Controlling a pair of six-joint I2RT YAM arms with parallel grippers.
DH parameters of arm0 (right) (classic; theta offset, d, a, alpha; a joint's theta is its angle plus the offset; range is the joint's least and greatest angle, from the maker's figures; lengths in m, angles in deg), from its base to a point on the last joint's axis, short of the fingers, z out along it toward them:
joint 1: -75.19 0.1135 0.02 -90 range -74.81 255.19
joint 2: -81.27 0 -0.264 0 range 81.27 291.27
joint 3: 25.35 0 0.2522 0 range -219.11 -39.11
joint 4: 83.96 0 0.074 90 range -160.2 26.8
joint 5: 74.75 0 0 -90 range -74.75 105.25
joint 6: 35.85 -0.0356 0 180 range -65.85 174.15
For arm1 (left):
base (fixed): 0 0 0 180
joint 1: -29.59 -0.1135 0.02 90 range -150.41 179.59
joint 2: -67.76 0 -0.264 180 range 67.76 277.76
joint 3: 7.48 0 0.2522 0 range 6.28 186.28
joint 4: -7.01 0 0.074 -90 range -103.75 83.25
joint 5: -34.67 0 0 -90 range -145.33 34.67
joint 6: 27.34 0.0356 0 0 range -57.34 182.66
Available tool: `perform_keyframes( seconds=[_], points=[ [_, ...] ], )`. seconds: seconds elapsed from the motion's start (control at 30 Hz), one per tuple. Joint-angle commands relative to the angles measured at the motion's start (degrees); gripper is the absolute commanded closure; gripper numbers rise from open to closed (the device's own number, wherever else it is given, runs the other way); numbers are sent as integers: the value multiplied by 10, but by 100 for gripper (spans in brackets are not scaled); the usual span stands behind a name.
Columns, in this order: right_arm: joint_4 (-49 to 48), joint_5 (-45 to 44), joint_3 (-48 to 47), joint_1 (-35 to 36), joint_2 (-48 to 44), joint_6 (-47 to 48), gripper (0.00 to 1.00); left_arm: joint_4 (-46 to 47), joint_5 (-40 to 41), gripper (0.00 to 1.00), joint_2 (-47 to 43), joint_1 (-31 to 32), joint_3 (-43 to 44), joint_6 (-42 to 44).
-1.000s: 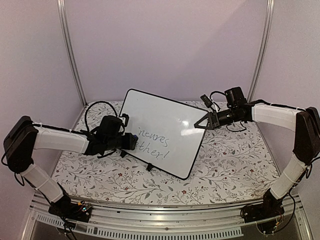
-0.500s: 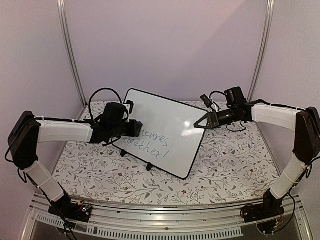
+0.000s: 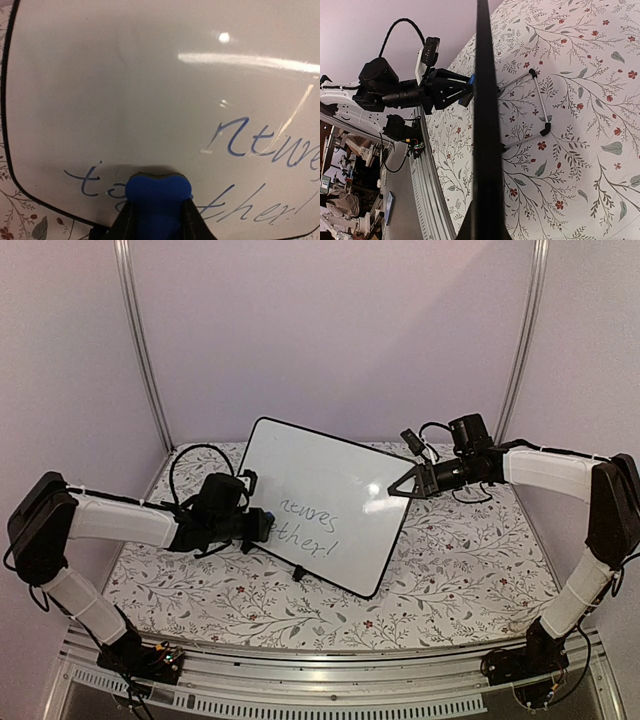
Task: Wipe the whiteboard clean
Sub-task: Erase the center of the whiteboard.
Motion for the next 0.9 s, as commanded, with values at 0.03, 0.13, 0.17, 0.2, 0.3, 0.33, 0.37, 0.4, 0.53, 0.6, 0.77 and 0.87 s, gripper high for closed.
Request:
perform_keyframes(
  seconds=[0.03,0.13,0.17,0.2,0.3,0.33,0.37,0.4,0.53,0.6,0.77,0.87],
  points=[
    [36,22,7,37,31,31,100,-11,-16,100,34,6,51,5],
    [36,21,6,38,30,30,100,-14,-9,100,51,6,90,22],
    [36,21,6,38,30,30,100,-15,-7,100,54,5,101,26],
    [38,21,6,38,30,30,100,-16,-6,100,56,3,110,31],
    [39,21,7,39,30,30,100,-18,-3,100,57,-2,117,38],
    [39,20,7,39,29,30,100,-19,-3,100,55,-3,114,37],
    [38,20,7,39,29,30,100,-19,-4,100,52,-3,108,35],
    [38,19,8,39,28,31,100,-18,-7,100,49,-3,99,32],
    [38,19,8,39,28,31,100,-14,-17,100,30,7,52,12],
    [38,19,8,39,29,32,100,-16,-14,100,23,16,29,6],
    [37,20,7,40,31,32,100,-9,-13,100,12,28,-7,-13],
    [37,20,6,41,33,31,100,-3,-8,100,17,28,4,-10]
  ],
)
